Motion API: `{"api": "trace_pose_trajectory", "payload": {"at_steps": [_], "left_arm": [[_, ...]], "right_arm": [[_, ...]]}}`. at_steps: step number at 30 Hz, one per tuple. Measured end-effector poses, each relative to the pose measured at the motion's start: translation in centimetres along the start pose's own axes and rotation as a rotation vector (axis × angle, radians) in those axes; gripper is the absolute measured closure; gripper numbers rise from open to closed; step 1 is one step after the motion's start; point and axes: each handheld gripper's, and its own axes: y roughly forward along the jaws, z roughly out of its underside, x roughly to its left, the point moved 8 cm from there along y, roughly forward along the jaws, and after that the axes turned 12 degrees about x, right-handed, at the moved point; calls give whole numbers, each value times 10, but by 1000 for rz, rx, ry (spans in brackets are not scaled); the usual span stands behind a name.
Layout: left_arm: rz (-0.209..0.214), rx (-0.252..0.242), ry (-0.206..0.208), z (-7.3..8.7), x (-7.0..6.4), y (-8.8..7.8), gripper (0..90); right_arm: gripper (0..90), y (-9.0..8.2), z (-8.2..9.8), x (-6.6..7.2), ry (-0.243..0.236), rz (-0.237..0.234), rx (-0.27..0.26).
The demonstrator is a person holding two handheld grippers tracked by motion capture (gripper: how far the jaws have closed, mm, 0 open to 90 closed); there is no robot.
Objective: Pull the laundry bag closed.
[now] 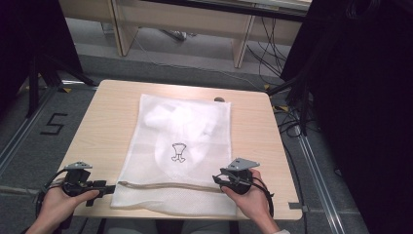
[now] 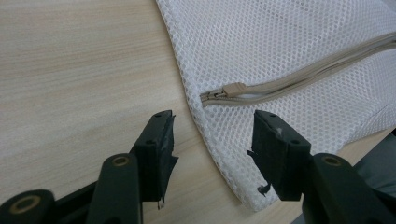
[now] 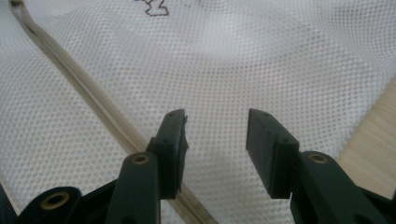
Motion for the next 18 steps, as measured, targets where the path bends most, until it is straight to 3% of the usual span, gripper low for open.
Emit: {"api": "trace_pose_trajectory", "payload": {"at_steps": [1,2,5,6,8,9,10,13,18], "left_arm": [[2,-21,-21,-2,-1,1,483],[-4,-9,1,0,1,0,483],[-7,-24,-12,-1,2,0,484],[-1,-7,-5,0,2,-1,484],[-5,-33,-31,-2,2,0,483],[-9,-21,-8,-1,3,-1,483],[-9,-32,-18,-2,3,0,483],[3,-17,-22,-2,2,-1,485],[1,-31,-29,-2,1,0,486]], "right_arm": [[611,0,-5,4,-33,2,-24],[611,0,-5,4,-33,2,-24],[639,-1,-14,12,-58,-2,-63],[639,-1,-14,12,-58,-2,-63],[660,2,-22,21,-61,-44,-75],[668,3,-24,25,-53,-52,-66],[668,3,-24,25,-53,-52,-66],[682,10,-40,38,-101,-66,-83],[683,20,-52,55,-124,-97,-78]]}}
